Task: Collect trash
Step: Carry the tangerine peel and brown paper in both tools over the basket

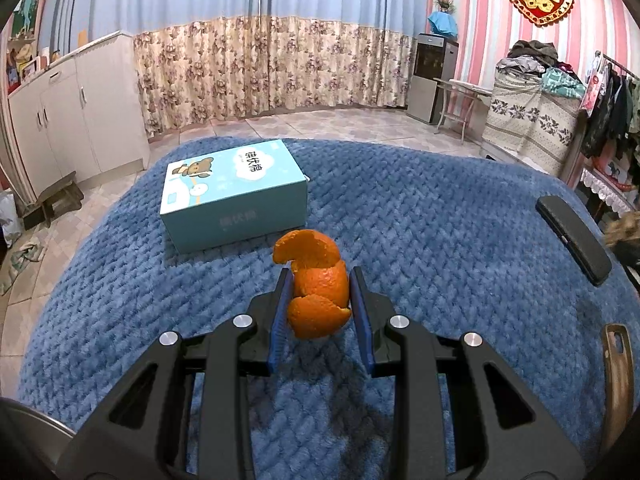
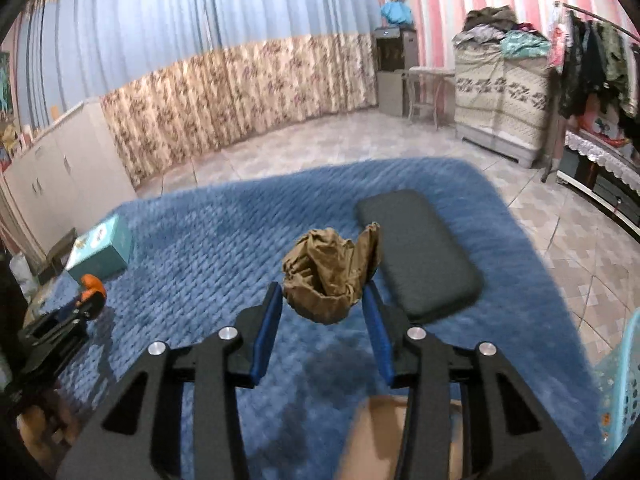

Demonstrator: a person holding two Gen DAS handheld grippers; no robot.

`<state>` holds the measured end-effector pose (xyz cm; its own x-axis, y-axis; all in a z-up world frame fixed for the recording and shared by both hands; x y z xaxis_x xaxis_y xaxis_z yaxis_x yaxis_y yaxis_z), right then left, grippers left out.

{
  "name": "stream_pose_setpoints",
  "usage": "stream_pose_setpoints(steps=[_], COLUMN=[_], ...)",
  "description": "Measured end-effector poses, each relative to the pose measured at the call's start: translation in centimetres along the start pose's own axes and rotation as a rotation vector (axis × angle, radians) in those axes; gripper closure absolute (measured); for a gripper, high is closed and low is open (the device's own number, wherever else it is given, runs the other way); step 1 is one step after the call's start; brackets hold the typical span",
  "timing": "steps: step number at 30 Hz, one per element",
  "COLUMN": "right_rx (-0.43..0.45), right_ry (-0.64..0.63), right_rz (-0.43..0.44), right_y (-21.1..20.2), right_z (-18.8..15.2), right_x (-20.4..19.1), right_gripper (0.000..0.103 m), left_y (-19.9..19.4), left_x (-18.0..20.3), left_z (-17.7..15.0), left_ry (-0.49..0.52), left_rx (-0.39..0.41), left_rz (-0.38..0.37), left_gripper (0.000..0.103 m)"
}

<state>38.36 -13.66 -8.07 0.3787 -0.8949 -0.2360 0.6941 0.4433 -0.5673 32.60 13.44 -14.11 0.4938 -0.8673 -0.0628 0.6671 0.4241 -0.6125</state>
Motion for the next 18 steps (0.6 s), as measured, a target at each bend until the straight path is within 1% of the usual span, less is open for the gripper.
stream_pose_setpoints(steps=[4, 7, 9, 12, 18], right_rx=[0.056, 0.079, 0.089, 0.105, 0.161], right_ry=[0.013, 0.003, -0.004, 0.015, 0.059], right_rz=[-0.041, -0.102, -0.156, -0.207, -0.318], right_y=[-4.5, -7.8, -10.2, -13.0, -18.5], right_z=[0.0, -0.9, -1.8, -2.9, -4.5], right_x=[2.6, 4.9, 7.0, 9.6, 14.9], right_gripper=[0.062, 0.062, 0.062, 0.062, 0.062], left_y=[-0.1, -0.3, -0.7, -1.3, -4.1], left_x=[0.0, 0.1, 0.5, 0.9, 2.7], left_z=[0.0, 0.0, 0.2, 0.3, 0.9], left_ry=[0.0, 0.007, 0.029, 0.056, 0.047], left_rx=[0.0, 0.01, 0.028, 0.047, 0.05], left_rz=[-0.001, 0.011, 0.024, 0.034, -0.028], left_gripper=[0.075, 0.075, 0.075, 0.075, 0.075])
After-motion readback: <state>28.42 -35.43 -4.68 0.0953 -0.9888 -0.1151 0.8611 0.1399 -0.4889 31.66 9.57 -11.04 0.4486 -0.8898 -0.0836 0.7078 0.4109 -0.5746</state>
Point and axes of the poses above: each gripper's, at about its wrist camera, not at the fingertips, and y roughly the way its jaws point, x to its right, z to its top, the point moved 9 cm from there along y, roughly the way its jaws point, and after that the axes turned 10 degrees about z, right-handed, at the moved point
